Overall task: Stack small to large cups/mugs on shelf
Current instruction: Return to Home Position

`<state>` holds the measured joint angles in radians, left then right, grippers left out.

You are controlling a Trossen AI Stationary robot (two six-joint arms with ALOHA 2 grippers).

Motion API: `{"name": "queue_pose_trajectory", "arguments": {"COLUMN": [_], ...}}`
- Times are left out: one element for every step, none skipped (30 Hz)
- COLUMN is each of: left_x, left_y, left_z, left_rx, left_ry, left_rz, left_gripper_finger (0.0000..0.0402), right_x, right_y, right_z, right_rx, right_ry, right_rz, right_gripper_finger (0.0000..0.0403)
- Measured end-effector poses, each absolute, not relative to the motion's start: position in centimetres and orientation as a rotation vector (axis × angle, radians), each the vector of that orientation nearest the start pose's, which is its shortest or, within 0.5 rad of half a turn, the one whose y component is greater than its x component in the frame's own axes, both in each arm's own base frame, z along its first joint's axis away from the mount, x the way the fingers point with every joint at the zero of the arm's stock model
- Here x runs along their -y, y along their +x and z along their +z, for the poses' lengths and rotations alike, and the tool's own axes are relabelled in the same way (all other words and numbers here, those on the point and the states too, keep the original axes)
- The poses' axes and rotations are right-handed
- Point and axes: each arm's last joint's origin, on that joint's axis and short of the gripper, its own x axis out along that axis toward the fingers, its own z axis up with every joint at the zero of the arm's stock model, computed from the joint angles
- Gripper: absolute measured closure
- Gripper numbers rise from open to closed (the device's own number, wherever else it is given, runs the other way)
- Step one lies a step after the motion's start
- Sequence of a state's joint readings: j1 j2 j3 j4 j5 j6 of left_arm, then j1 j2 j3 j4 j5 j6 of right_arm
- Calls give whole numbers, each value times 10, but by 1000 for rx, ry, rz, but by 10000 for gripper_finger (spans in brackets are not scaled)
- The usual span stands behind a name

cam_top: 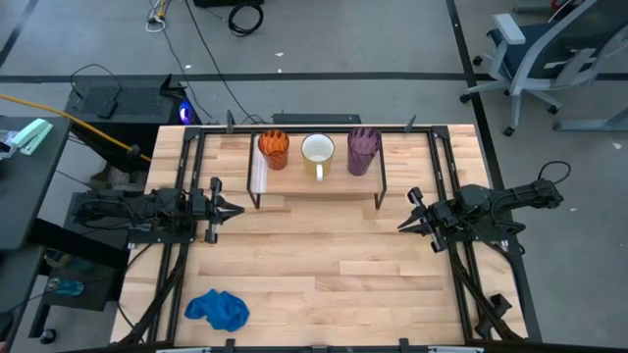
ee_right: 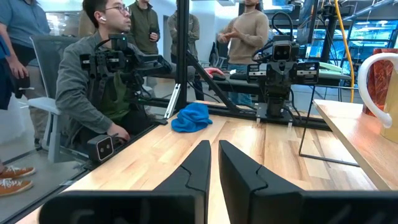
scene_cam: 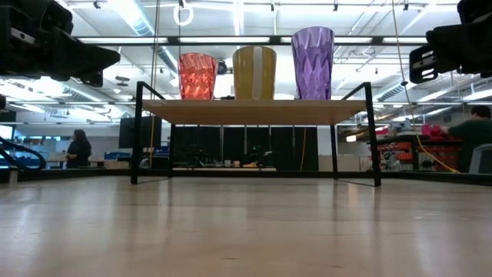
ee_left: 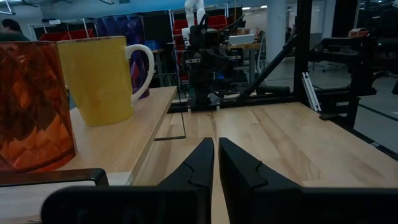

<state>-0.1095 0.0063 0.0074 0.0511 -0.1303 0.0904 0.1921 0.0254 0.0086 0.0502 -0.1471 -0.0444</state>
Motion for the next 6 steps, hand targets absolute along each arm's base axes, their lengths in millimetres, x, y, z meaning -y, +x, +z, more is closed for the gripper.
{"name": "queue_pose_trajectory", "arguments": {"left_x": [7, 7, 7, 7, 7, 7], "left_y": [97, 97, 97, 97, 97, 97], "left_z": [170, 170, 170, 170, 170, 171], "left_rx": [51, 51, 51, 51, 51, 51], "left_ry": [84, 84, 84, 84, 84, 84], "left_rz": [23, 23, 23, 23, 23, 23], "left_gripper_finger": [371, 373, 374, 375, 376, 378], "right_x": [-23, -23, -23, -23, -23, -23], "right_y": [96, 96, 96, 96, 96, 96], "right_z": [169, 169, 169, 169, 169, 169], "right_rx": [41, 41, 41, 41, 41, 41], "right_ry": [-43, -43, -43, -43, -43, -43], "right_rz": [338, 338, 338, 338, 338, 338], "right_gripper_finger": [364, 364, 364, 364, 364, 364]}}
